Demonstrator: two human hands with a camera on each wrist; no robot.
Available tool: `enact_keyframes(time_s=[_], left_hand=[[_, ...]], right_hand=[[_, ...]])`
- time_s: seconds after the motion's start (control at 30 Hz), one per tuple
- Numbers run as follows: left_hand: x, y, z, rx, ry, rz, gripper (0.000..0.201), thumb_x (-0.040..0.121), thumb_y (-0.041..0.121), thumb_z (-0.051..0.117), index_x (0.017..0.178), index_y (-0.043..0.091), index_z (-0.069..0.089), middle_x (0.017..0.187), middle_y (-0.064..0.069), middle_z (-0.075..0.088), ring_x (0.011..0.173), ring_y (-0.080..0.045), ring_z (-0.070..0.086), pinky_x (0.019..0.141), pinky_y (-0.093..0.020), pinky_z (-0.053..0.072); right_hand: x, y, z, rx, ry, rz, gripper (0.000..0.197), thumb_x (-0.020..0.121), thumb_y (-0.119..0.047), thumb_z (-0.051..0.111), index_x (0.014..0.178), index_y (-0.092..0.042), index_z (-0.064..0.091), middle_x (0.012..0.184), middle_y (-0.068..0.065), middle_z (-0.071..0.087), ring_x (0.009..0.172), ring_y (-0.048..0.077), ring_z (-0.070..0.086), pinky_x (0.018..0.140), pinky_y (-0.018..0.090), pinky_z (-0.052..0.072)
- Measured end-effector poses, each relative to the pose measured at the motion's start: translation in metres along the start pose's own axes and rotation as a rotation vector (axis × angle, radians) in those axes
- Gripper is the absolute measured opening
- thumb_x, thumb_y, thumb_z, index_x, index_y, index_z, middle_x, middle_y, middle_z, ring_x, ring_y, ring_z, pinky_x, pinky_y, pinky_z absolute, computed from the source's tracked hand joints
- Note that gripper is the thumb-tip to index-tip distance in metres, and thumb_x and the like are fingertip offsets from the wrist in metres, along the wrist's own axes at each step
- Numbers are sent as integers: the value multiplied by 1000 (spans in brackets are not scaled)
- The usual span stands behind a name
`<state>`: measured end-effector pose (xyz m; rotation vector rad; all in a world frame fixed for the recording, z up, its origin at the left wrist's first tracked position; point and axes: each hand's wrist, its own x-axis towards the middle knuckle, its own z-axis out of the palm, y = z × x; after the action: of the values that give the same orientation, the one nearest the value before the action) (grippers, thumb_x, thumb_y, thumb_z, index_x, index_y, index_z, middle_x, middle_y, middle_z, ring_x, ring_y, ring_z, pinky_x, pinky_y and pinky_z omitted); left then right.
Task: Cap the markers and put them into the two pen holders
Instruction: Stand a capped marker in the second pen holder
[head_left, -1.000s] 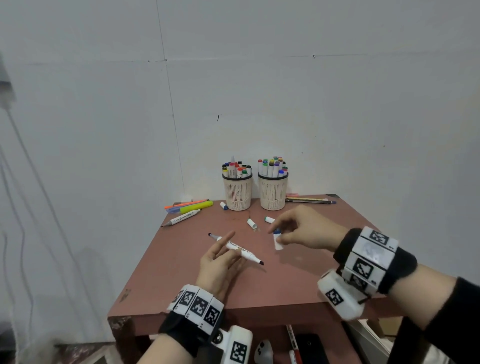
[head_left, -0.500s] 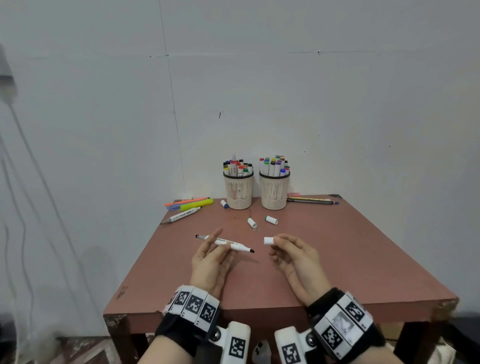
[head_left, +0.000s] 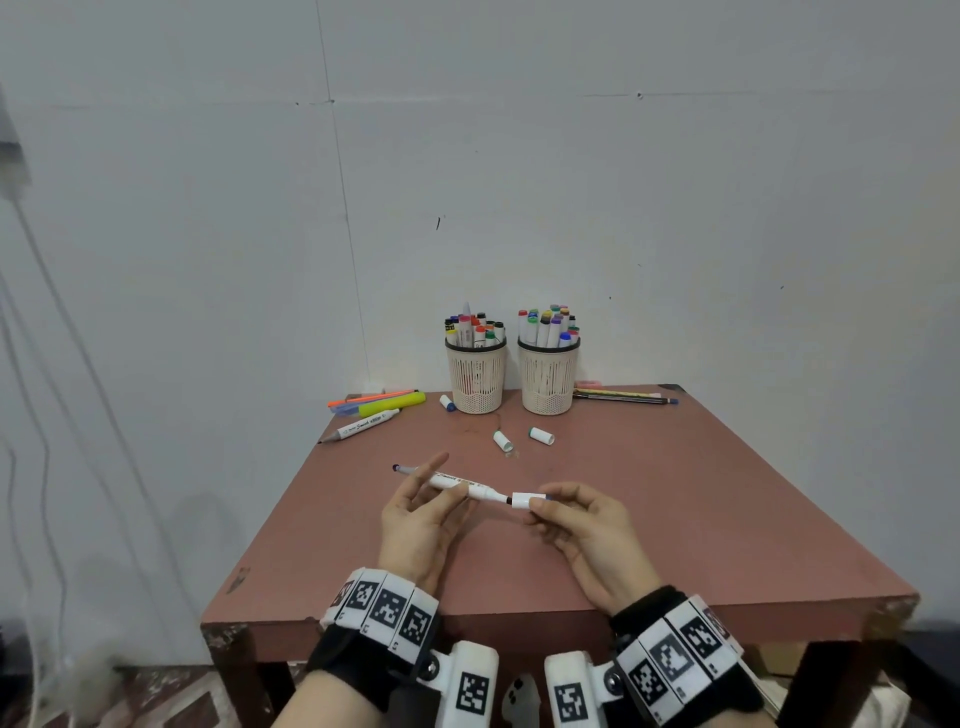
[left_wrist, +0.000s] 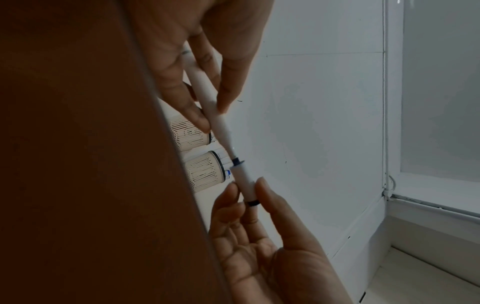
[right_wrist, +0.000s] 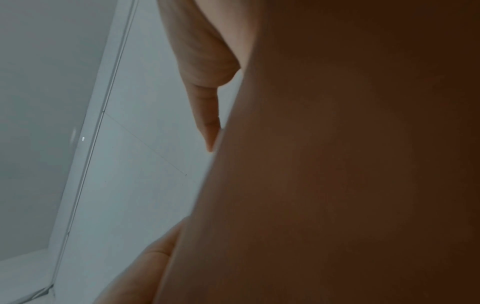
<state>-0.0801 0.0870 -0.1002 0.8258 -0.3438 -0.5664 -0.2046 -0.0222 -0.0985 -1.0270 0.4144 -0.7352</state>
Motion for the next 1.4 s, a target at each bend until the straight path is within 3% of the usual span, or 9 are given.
enact_keyframes(time_s=[0.1,0.23,0.43,0.63,0.77,0.9,1.07,1.27,1.4], left_hand=[[-3,1,2,21,-20,-14,39,81,-15,57,114,4,62,83,-15,59,81,-26,66,66,-28,59],[-5,1,5,16,-59,-25,33,79,-14,59,104,6,66,83,-14,58,83,-26,65,76,-35,59],[-5,1,7,7,-51,-4,24,82,-15,55,96,2,66,80,-13,63,70,-16,69,59,-25,56],[-3,0,4,62,-74,-39,28,82,-14,56,100,5,66,91,-17,66,89,-25,65,74,-37,59],[-4,0,6,80,-101,-38,26,84,-16,52,100,2,62,82,-14,61,85,-22,62,62,-26,58],[-5,2,5,115,-133,-65,22,84,-13,53,97,2,62,79,-12,59,75,-18,63,67,-31,59],[-5,4,5,89,-132,-100,16,85,-15,49,88,-3,60,78,-15,62,65,-14,67,58,-25,57],[-6,5,5,119,-114,-106,15,83,-16,52,81,-4,61,72,-13,62,63,-14,66,58,-23,56],[-7,6,4,163,-115,-112,15,83,-16,53,77,-4,60,71,-13,63,65,-18,64,59,-24,56]], right_hand=[[0,2,0,-57,-11,-9,16,73,12,67,84,2,62,70,18,67,59,22,61,55,22,49],[-1,4,-1,-100,-34,-11,18,70,14,69,80,1,63,73,16,68,63,21,66,62,24,55],[-3,4,-1,-184,-79,-28,20,69,12,72,83,-1,66,66,9,67,58,17,64,58,25,56],[-4,3,-1,-222,-144,3,26,68,15,71,86,-4,70,68,8,66,58,14,64,57,24,55],[-5,3,-2,-246,-195,5,27,65,16,72,85,-1,70,67,9,65,56,15,63,54,26,55],[-6,1,-2,-244,-228,-3,33,63,18,73,91,0,69,62,9,63,50,15,60,51,29,55],[-4,1,-5,-242,-232,-16,42,61,19,73,96,-4,68,61,6,61,50,14,60,51,31,54],[-6,0,-3,-235,-237,-30,37,60,20,72,90,-1,67,60,8,61,49,15,60,48,30,54],[-8,0,-3,-256,-251,-28,47,59,23,73,97,-3,68,63,10,61,52,20,60,50,34,55]])
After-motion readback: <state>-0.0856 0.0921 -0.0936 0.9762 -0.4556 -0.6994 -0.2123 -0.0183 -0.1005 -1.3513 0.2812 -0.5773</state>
